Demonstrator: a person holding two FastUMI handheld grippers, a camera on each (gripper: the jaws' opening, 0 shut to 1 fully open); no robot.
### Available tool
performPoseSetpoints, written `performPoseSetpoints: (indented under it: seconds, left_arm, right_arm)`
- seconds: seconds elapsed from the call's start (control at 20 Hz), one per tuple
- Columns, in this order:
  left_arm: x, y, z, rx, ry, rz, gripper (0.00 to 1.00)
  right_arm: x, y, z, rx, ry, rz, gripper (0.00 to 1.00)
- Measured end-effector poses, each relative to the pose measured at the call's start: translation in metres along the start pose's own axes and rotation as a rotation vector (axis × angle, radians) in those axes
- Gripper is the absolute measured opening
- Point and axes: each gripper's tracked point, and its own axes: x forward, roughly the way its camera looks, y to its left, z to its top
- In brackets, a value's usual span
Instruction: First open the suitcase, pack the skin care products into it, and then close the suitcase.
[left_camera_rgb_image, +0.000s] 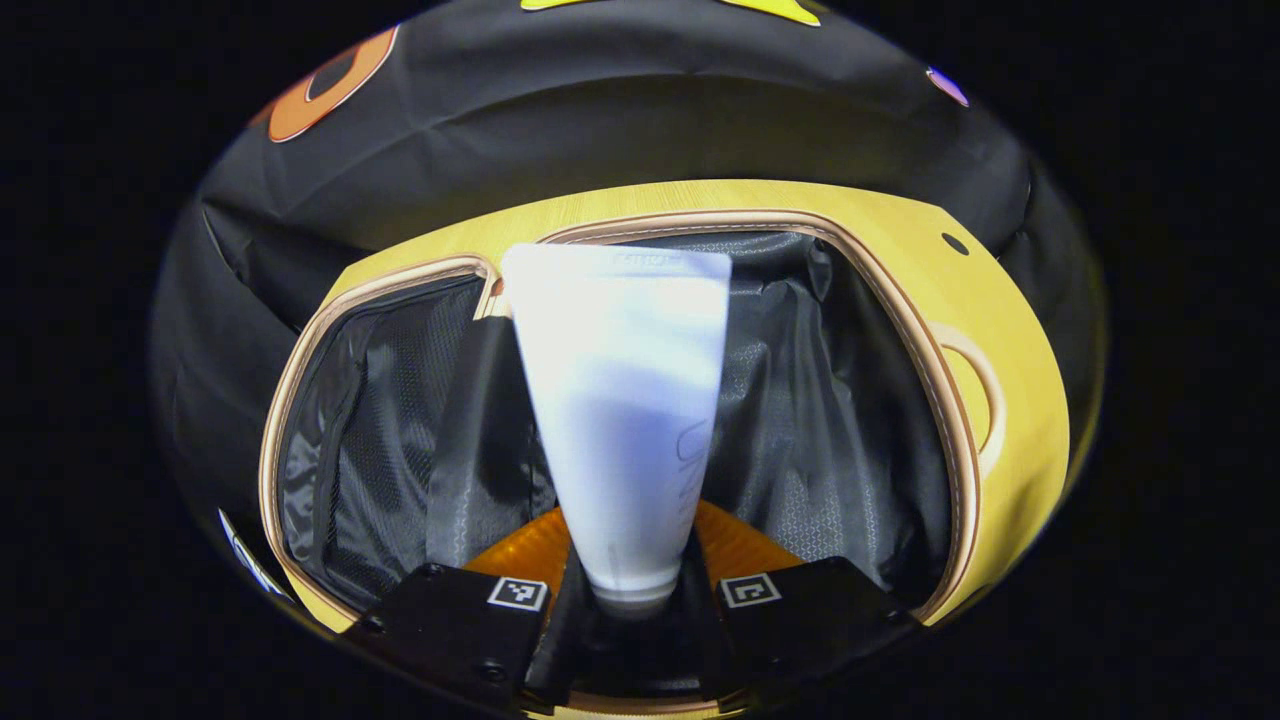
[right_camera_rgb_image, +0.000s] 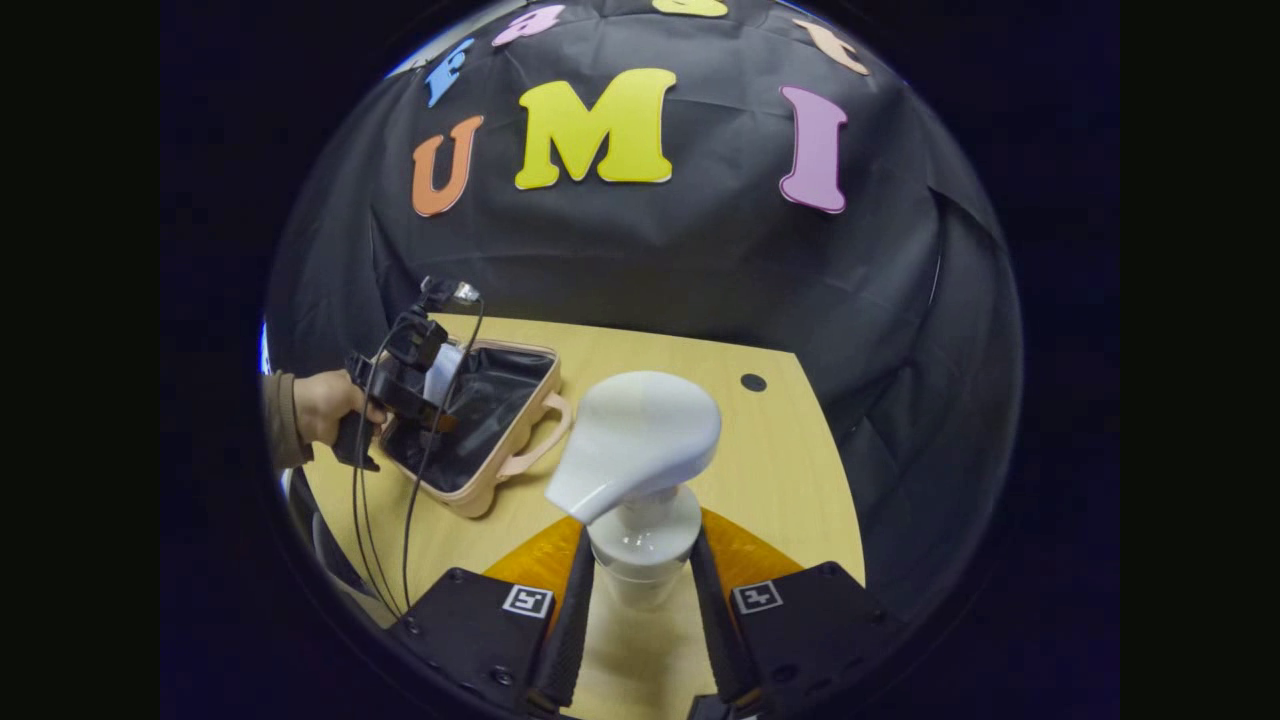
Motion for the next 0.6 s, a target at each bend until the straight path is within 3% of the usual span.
performPoseSetpoints:
  seconds: [0.05, 0.25, 0.35, 0.4, 0.5, 0.6]
  left_arm:
    - [0.006, 0.001, -0.004, -0.009, 0.024, -0.004, 0.53]
    - [0.009, -0.001, -0.001, -0.05, 0.016, -0.034, 0.47]
    - [0.009, -0.002, -0.003, -0.075, 0.009, -0.042, 0.47]
    - [0.009, -0.002, -0.004, -0.083, 0.011, -0.047, 0.52]
    - [0.007, -0.002, -0.008, -0.099, 0.016, -0.057, 0.47]
    - [0.002, -0.006, -0.01, -0.132, 0.004, -0.085, 0.49]
  right_arm:
    - [0.002, 0.003, 0.001, -0.009, 0.001, 0.003, 0.48]
    - [0.005, 0.021, 0.008, -0.026, 0.008, 0.031, 0.48]
    - [0.008, 0.031, 0.013, -0.016, 0.012, 0.053, 0.48]
    - [0.011, 0.039, 0.017, -0.007, 0.013, 0.061, 0.48]
    - [0.017, 0.056, 0.028, 0.001, 0.012, 0.095, 0.48]
    - [0.027, 0.074, 0.045, -0.002, 0.002, 0.121, 0.48]
